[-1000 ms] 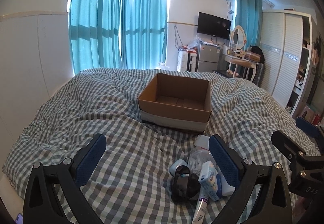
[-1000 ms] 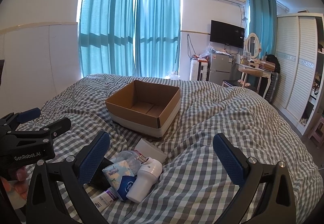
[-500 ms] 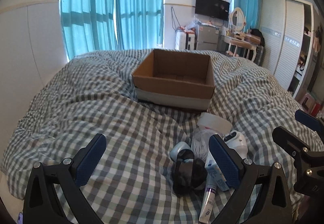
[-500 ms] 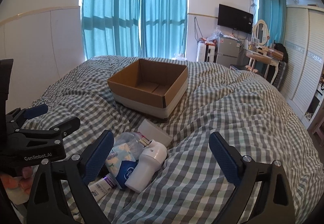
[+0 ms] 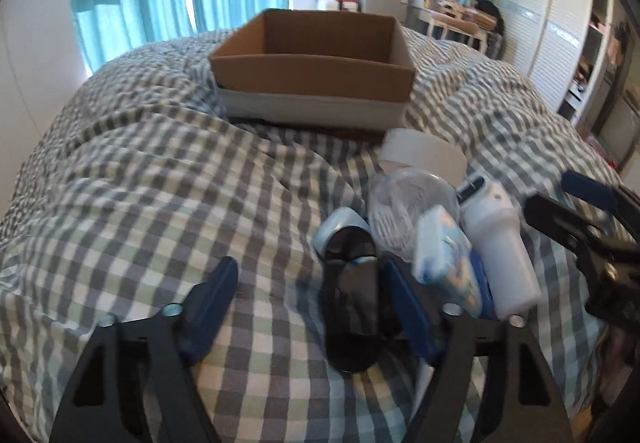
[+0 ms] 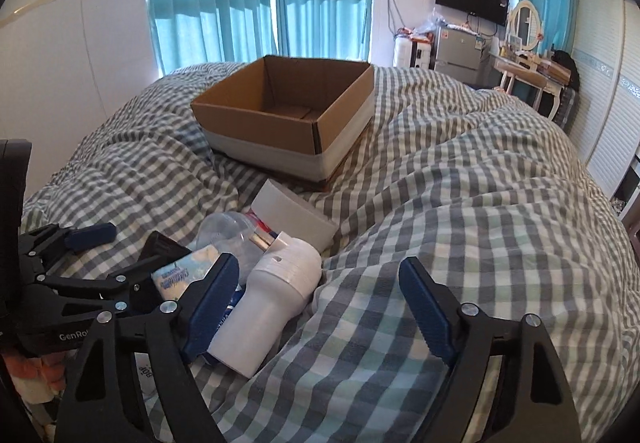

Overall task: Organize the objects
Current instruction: 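Grasp the black cup with the left tool while the right tool grasps the white cup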

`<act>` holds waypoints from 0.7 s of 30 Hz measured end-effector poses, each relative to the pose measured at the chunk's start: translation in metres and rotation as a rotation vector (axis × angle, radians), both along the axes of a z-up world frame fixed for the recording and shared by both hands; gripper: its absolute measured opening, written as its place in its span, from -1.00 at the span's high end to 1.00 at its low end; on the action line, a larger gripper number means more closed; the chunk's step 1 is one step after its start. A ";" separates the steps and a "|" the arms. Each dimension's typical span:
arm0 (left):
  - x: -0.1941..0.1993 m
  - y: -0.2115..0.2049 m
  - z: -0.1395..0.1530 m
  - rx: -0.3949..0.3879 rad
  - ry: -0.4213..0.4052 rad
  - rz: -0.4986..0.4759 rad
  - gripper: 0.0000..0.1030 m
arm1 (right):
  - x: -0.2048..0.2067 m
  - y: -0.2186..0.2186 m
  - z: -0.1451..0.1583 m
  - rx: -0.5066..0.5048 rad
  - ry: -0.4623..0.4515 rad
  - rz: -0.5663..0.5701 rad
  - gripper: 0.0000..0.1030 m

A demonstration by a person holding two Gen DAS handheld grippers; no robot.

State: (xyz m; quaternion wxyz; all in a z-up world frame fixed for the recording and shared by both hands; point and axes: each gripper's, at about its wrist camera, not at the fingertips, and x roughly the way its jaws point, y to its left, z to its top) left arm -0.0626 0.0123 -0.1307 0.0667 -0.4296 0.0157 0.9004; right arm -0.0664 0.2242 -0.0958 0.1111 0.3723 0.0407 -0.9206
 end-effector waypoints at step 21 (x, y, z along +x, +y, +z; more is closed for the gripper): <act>0.015 0.003 0.002 0.053 -0.016 -0.119 0.13 | -0.037 -0.035 -0.043 0.087 -0.191 0.096 0.07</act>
